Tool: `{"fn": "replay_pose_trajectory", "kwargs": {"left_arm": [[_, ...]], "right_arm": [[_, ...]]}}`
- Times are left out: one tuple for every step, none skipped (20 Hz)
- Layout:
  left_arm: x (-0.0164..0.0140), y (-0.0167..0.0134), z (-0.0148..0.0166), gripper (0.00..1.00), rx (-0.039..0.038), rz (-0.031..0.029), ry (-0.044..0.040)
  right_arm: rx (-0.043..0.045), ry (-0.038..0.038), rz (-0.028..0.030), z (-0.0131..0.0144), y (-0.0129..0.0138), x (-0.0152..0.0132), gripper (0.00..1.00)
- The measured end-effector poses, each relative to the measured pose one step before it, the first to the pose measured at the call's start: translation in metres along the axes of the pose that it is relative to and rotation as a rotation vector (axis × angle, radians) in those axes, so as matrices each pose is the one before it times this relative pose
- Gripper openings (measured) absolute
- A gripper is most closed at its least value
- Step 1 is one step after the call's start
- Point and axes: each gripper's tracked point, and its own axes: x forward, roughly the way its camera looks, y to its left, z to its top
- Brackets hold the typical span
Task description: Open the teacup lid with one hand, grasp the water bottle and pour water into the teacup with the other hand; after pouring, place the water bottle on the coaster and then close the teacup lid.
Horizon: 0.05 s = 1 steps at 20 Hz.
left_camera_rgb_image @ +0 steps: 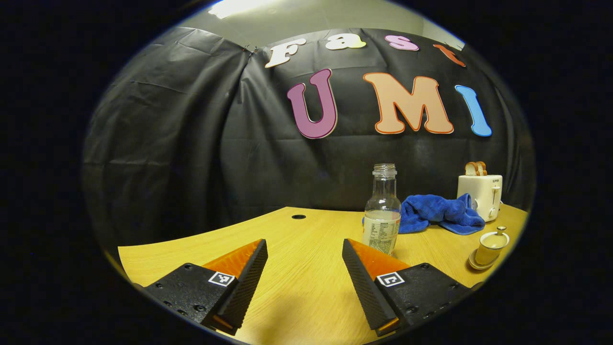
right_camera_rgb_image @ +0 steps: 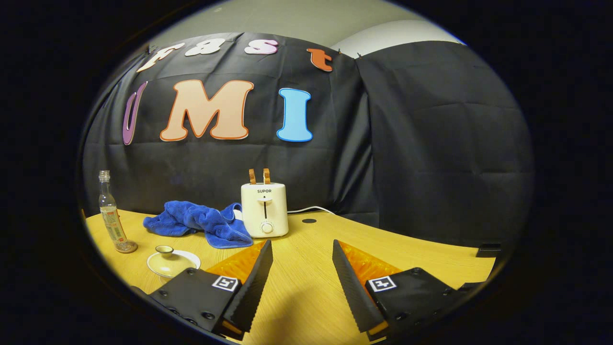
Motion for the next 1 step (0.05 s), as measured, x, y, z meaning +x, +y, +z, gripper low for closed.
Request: {"fn": "replay_pose_trajectory", "kwargs": {"left_arm": [[-0.00078,-0.00043,0.00075,0.92,0.0002,-0.0007,0.00046]], "right_arm": [[-0.00011,0.00001,0.00003,0.00068,0.00057,-0.00002,0.82]]}}
